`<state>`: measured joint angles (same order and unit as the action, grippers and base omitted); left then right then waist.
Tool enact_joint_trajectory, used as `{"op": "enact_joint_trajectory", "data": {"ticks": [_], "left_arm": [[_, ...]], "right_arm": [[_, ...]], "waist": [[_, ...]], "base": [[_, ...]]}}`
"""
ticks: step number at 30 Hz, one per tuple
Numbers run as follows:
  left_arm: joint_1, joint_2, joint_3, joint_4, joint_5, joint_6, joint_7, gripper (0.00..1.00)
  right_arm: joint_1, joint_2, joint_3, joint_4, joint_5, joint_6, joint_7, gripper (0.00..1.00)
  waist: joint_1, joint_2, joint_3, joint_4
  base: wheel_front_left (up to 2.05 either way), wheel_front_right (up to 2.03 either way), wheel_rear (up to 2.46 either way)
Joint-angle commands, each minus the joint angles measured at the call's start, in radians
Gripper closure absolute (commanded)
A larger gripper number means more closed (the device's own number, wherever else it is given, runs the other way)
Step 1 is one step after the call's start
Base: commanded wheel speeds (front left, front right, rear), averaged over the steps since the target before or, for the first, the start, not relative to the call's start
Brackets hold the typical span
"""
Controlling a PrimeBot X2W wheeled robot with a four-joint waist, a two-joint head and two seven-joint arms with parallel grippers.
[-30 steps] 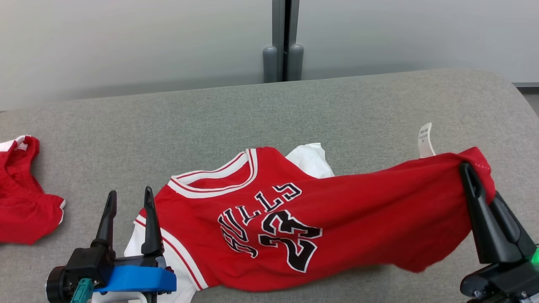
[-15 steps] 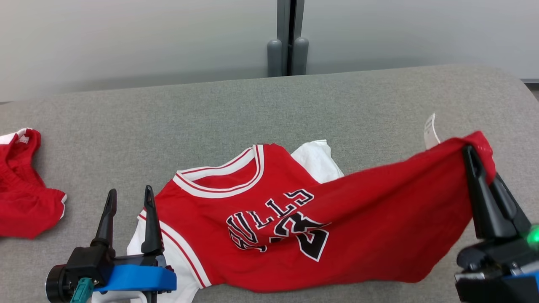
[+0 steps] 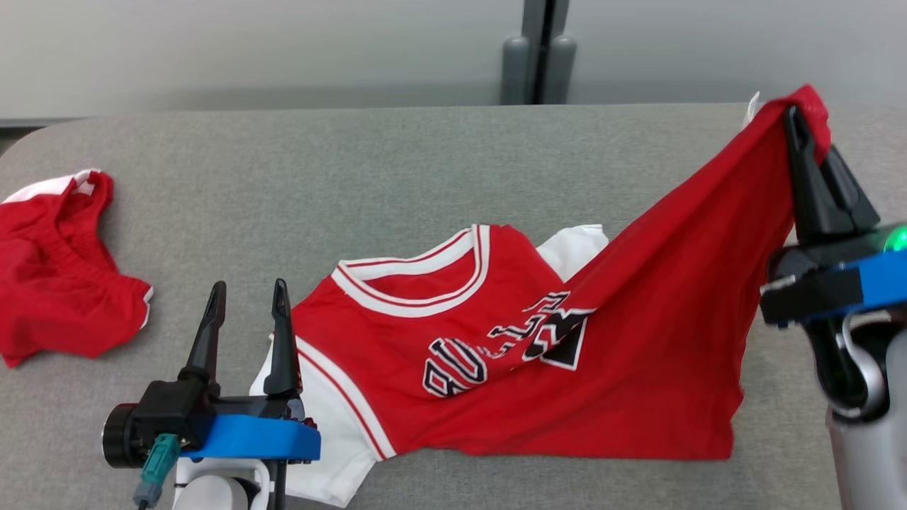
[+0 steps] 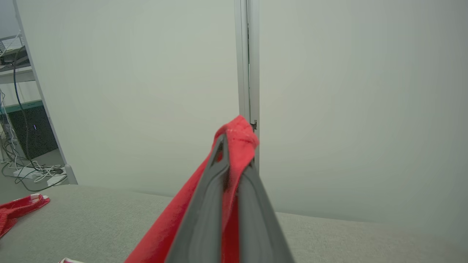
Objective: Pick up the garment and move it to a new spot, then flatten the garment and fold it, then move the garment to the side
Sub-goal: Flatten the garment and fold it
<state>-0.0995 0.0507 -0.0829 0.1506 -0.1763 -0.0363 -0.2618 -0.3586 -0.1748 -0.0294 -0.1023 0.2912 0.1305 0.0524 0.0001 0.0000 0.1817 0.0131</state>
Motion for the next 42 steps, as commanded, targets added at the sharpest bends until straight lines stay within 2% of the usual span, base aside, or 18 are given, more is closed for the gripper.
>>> {"op": "enact_joint_trajectory", "data": {"ticks": [1,12,18,19,20,21,26,31,36,42], "left_arm": [[-0.016,-0.001,-0.009,0.002,-0.007,0.001,-0.005,0.00],[-0.057,-0.001,-0.057,0.015,-0.025,0.008,-0.005,0.00],[-0.063,-0.001,-0.063,0.015,-0.024,0.009,-0.005,0.00],[-0.063,-0.001,-0.064,0.015,-0.023,0.009,-0.005,0.00],[-0.062,-0.001,-0.064,0.017,-0.023,0.010,-0.005,0.00],[-0.061,-0.001,-0.063,0.018,-0.021,0.011,-0.005,0.00],[-0.045,-0.001,-0.041,0.022,-0.010,0.012,-0.005,0.00],[-0.025,-0.001,-0.005,0.027,0.014,-0.003,-0.005,0.00],[0.007,0.000,0.036,0.024,0.031,-0.010,-0.005,0.00],[0.047,0.000,0.080,0.021,0.044,-0.025,-0.005,0.00]], "right_arm": [[-0.053,-0.015,0.003,0.048,-0.007,0.001,-0.020,1.00],[-0.317,-0.102,0.024,0.443,-0.067,0.001,-0.103,1.00],[-0.431,-0.114,0.031,0.682,-0.104,0.001,-0.145,1.00],[-0.445,-0.111,0.037,0.723,-0.107,0.001,-0.150,0.78],[-0.455,-0.107,0.044,0.766,-0.106,0.001,-0.147,0.33],[-0.464,-0.107,0.056,0.806,-0.114,0.001,-0.144,0.00],[-0.479,-0.100,0.091,0.933,-0.100,0.001,-0.211,0.00],[-0.428,-0.101,0.091,0.971,-0.077,0.001,-0.290,0.00],[-0.316,-0.087,0.072,0.875,-0.034,0.001,-0.316,0.00],[-0.093,-0.048,0.036,0.636,-0.036,0.001,-0.318,0.00]], "waist": [[-0.0001,0.0000,0.022,0.026],[-0.0001,0.0000,0.082,0.138],[-0.0001,0.0000,0.094,0.166],[-0.0001,0.0000,0.095,0.167],[-0.0001,0.0000,0.094,0.168],[-0.0001,0.0000,0.094,0.167],[-0.0001,0.0000,0.081,0.136],[-0.0001,0.0000,0.045,0.084],[-0.0001,0.0000,0.001,0.033],[-0.0001,0.0000,-0.040,-0.010]], "base": [[0.00,0.00,0.00],[0.00,0.00,0.00],[0.00,0.00,0.00],[0.00,0.00,0.00],[0.00,0.00,0.00],[0.00,0.00,0.00],[0.00,0.00,0.00],[0.00,0.00,0.00],[0.00,0.00,0.00],[0.00,0.00,0.00]]}}
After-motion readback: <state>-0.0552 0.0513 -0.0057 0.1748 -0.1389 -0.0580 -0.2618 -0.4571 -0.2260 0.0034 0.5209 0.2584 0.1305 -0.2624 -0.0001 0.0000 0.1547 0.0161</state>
